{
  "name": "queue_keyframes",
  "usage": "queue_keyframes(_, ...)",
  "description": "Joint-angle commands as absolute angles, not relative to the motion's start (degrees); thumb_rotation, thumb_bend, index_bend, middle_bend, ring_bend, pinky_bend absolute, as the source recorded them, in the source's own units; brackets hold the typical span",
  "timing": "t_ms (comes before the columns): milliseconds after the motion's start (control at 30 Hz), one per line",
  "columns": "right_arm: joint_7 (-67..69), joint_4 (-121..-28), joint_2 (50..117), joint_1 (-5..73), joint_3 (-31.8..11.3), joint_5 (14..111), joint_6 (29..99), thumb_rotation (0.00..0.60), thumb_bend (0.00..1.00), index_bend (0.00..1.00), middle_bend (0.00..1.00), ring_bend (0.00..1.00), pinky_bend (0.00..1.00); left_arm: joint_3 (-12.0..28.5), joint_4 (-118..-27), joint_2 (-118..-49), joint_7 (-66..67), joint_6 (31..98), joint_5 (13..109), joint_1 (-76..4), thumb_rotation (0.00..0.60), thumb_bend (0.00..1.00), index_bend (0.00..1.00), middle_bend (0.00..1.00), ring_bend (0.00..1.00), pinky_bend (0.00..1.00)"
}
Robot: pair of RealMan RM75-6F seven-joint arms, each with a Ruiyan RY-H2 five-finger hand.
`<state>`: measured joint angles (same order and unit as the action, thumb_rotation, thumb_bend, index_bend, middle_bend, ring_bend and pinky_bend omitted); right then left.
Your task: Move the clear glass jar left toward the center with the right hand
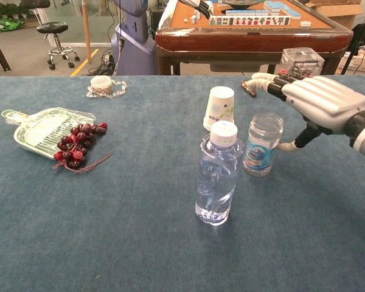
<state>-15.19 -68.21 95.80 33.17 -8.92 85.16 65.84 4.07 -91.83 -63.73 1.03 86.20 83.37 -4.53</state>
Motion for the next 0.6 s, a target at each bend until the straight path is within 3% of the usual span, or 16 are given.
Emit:
queue_keyframes(33, -14.81, -67.45, 96.6, 33.93, -9.3, 85.19, 65.61, 0.6, 0.0, 0.0, 0.0, 0.0, 0.06, 4.05, -91.91, -63.65, 1.1, 86.12, 83.3, -4.53, 0.6, 0.3, 0.43, 0.41, 0.37, 0.52)
queue_keyframes(600, -12.86, -62.42, 101.4, 38.45, -10.55, 84.93, 64.29, 0.6, 0.0, 0.0, 0.0, 0.0, 0.06, 4.54, -90.85, -63.62, 0.38, 84.83, 81.47, -4.75, 0.6, 0.3, 0.43, 0.41, 0.37, 0.52)
